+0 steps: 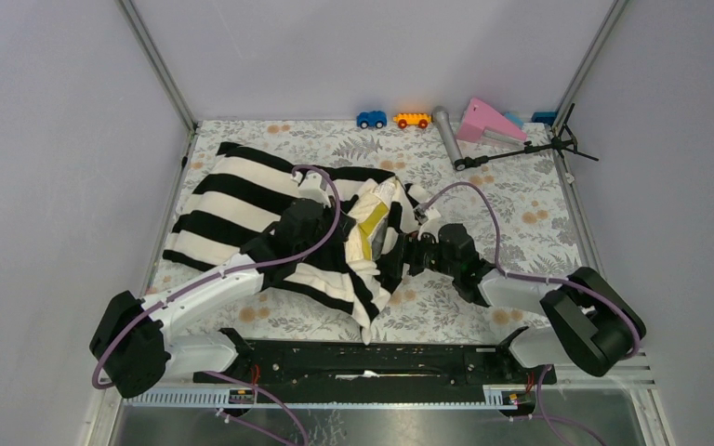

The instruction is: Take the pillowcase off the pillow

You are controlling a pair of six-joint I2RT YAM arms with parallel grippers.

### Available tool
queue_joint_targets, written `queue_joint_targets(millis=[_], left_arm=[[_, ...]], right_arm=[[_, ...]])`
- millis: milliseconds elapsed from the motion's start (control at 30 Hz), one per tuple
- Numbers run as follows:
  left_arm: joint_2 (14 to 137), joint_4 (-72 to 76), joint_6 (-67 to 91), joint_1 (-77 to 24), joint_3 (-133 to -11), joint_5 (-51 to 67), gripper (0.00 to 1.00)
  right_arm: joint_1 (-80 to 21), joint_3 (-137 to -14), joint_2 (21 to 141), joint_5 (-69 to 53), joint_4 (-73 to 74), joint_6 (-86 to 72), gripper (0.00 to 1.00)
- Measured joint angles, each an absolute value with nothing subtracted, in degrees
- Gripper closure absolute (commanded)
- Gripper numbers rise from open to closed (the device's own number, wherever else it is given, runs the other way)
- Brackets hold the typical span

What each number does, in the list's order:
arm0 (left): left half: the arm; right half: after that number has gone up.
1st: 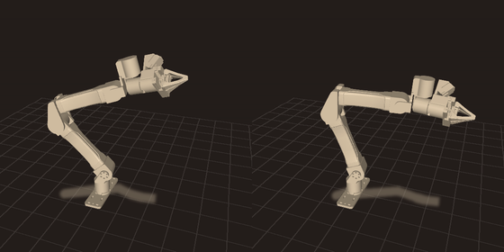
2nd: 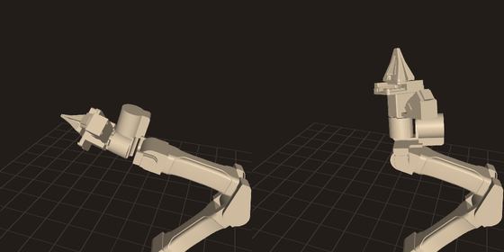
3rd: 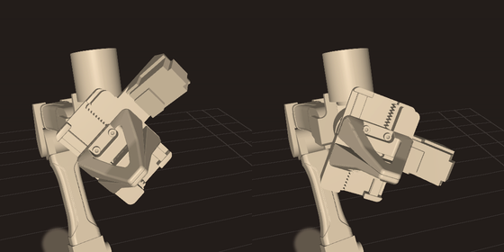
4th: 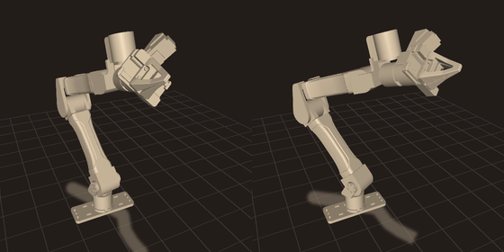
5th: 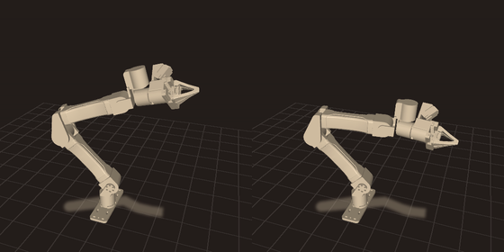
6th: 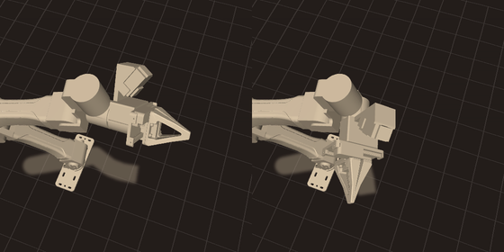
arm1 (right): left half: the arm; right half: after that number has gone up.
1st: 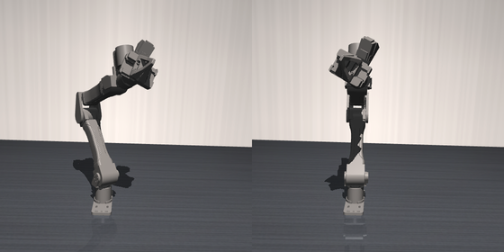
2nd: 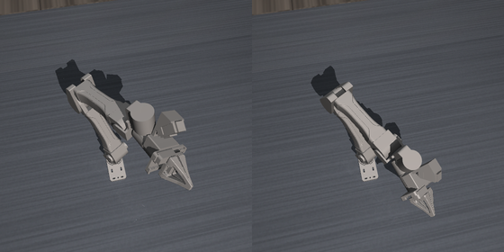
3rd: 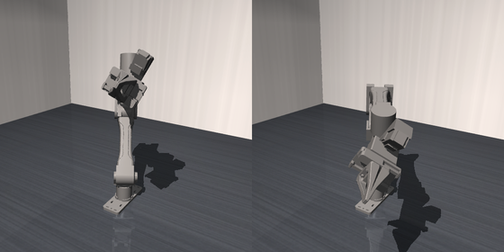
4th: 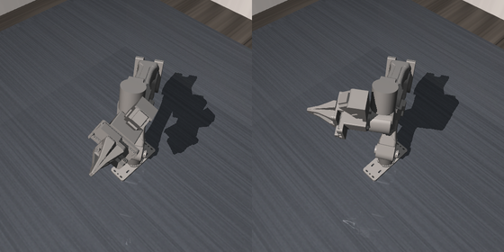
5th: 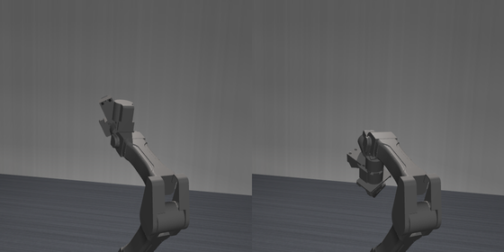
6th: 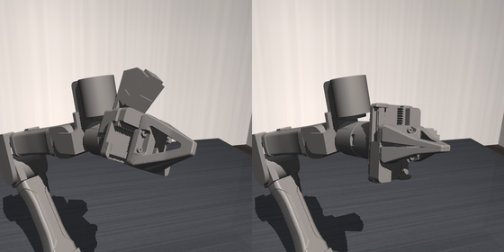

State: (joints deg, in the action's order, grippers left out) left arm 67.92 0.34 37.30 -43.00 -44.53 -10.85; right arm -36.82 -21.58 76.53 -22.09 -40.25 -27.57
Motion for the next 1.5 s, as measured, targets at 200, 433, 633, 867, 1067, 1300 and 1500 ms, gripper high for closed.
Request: queue_joint_targets(millis=[200, 433, 633, 867, 1067, 1300, 1500], left_arm=[[70.8, -5.7, 37.5, -42.6, -51.9, -12.4, 1.00], [74.5, -8.1, 37.6, -42.2, -57.4, -12.5, 1.00], [75.0, -7.3, 38.3, -41.5, -57.4, -10.5, 1.00], [74.1, -5.1, 38.5, -40.8, -56.9, -5.1, 1.00], [67.0, -4.6, 38.5, -40.8, -52.6, -3.4, 1.00], [61.0, -3.3, 38.4, -40.8, -45.8, 1.7, 1.00], [58.7, -3.8, 37.7, -40.8, -41.9, 5.8, 1.00]], right_arm=[[-40.1, -20.2, 71.3, -22.1, -42.5, -26.1, 0.26], [-42.9, -15.0, 67.9, -21.0, -42.6, -30.3, 0.26], [-43.8, -12.3, 66.6, -16.2, -36.5, -33.4, 0.19], [-44.0, -13.1, 64.2, -8.7, -28.1, -35.7, 0.15], [-44.1, -16.2, 55.3, -4.6, -18.6, -36.4, 0.11], [-44.2, -17.5, 41.6, 0.5, -11.0, -36.1, 0.02], [-44.2, -18.4, 36.6, 5.9, -8.3, -33.8, 0.00]])
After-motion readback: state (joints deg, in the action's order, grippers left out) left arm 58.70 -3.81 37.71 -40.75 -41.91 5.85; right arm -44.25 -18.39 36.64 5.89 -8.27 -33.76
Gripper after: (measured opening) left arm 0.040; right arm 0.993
